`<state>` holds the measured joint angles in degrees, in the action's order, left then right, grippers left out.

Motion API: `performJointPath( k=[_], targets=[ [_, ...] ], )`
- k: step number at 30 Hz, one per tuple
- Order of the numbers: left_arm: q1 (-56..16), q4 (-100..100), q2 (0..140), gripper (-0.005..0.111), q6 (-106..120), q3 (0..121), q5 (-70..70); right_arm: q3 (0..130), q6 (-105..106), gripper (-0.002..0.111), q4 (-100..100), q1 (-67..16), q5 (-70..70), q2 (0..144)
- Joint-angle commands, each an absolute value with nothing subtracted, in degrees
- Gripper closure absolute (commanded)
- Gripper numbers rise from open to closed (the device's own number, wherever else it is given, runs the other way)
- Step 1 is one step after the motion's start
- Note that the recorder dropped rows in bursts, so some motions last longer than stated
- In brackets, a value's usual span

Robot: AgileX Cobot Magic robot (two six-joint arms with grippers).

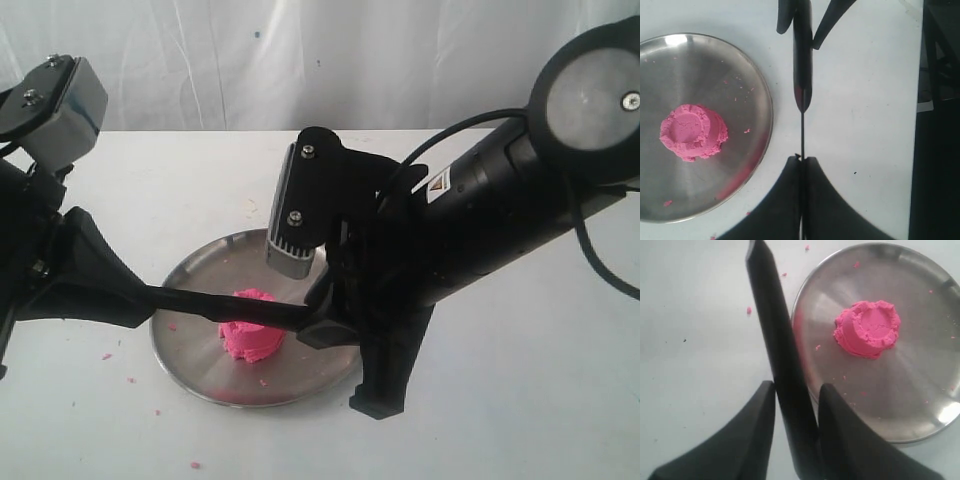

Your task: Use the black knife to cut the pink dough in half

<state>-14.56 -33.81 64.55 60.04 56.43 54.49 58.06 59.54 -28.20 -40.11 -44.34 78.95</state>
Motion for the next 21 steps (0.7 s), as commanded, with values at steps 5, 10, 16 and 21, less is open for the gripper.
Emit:
performJointPath(
  k=[5, 10, 16, 21],
  targets=[
    [-14.45, -35.79, 63.97, 0.107, 60.15, 56.63, 55.22, 57.63, 60.19, 0.09, -28.58, -39.77, -44.06, 78.87],
    [-14.45, -35.95, 63.97, 0.107, 60.15, 56.63, 54.58, 57.63, 61.08, 0.108, -28.47, -39.77, -44.61, 78.87],
    [-14.45, -35.95, 63.97, 0.103, 59.94, 56.63, 53.98, 57.63, 57.1, 0.108, -23.69, -39.77, -45.52, 78.75],
    [-14.45, -35.95, 63.97, 0.071, 59.03, 56.63, 51.96, 57.86, 48.34, 0.108, -13.52, -39.77, -47.72, 78.37]
  ],
)
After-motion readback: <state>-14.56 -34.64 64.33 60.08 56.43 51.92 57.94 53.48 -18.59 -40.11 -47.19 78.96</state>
